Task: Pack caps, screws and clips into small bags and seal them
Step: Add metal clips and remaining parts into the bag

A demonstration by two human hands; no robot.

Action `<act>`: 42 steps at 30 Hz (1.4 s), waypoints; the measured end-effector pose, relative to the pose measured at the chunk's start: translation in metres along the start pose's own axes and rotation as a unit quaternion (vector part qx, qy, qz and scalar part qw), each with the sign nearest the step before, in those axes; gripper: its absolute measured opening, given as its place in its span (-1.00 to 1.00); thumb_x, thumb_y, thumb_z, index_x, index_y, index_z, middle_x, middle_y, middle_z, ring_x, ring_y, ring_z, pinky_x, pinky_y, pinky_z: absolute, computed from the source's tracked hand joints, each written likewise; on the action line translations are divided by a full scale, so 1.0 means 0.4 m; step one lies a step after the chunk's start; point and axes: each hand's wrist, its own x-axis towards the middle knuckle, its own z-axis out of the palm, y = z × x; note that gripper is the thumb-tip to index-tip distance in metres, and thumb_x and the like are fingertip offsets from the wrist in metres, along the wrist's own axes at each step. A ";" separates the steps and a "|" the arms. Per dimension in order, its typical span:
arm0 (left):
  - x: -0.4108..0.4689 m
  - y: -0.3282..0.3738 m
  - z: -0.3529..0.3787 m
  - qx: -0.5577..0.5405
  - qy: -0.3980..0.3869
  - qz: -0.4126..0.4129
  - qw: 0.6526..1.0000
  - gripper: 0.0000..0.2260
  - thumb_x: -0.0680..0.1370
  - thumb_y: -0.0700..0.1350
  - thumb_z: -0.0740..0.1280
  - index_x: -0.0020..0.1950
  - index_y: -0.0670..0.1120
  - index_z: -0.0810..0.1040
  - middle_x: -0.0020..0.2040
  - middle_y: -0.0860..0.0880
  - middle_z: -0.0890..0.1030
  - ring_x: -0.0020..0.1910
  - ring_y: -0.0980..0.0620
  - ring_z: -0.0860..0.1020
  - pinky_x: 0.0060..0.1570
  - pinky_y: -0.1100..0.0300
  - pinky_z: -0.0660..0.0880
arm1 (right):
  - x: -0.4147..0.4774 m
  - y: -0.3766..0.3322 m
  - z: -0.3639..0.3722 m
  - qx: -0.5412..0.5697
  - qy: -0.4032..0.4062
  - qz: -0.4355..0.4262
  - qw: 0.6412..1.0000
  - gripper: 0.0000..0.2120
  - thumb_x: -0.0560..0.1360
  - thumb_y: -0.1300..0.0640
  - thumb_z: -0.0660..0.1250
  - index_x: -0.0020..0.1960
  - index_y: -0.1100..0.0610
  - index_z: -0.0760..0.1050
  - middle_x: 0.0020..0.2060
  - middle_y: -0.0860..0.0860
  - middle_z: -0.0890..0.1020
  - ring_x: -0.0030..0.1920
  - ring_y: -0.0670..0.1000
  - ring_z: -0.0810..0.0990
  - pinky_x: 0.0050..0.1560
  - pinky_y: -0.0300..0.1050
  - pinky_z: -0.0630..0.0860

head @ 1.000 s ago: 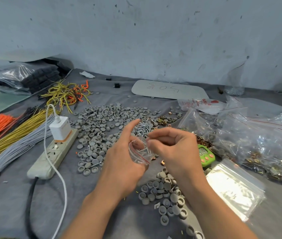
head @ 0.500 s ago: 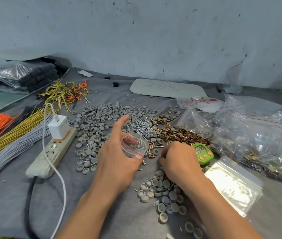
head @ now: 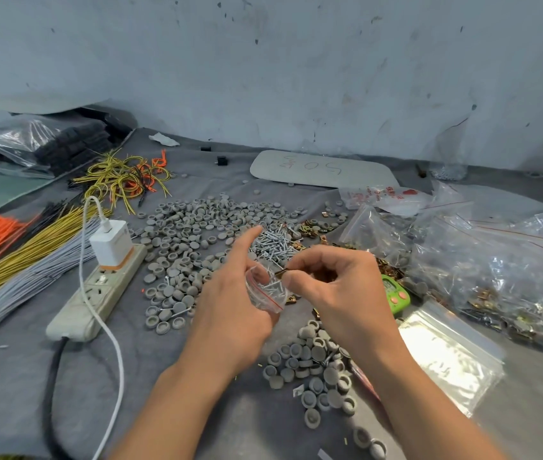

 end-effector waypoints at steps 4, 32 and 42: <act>0.001 -0.002 0.005 -0.003 -0.009 0.003 1.000 0.02 0.35 -0.29 0.55 0.49 0.49 0.11 -0.03 0.24 0.57 -0.09 0.23 0.58 -0.08 0.14 0.55 | 0.000 -0.002 0.020 -0.035 -0.018 0.001 0.999 -0.80 0.45 0.23 0.57 -0.16 -0.09 0.76 -0.30 -0.19 0.73 -0.30 -0.18 0.66 -0.26 -0.33 0.53; 0.007 -0.029 -0.003 -0.012 0.018 0.007 1.000 0.06 0.30 -0.20 0.63 0.47 0.53 0.09 0.00 0.37 0.56 -0.09 0.35 0.57 -0.06 0.10 0.61 | 0.032 0.079 -0.027 -0.387 -0.063 0.139 0.909 -0.80 0.59 0.20 0.31 -0.09 -0.06 0.60 -0.17 -0.05 0.68 -0.07 0.06 0.63 0.31 0.08 0.47; 0.003 -0.024 -0.009 -0.009 0.022 0.008 1.000 0.01 0.32 -0.19 0.61 0.47 0.50 0.12 -0.06 0.29 0.61 -0.08 0.29 0.59 -0.01 0.11 0.59 | 0.039 0.104 -0.006 -0.432 -0.147 0.083 0.886 -0.70 0.46 0.24 0.34 -0.16 -0.19 0.59 0.00 -0.11 0.70 0.10 0.04 0.57 0.20 -0.04 0.31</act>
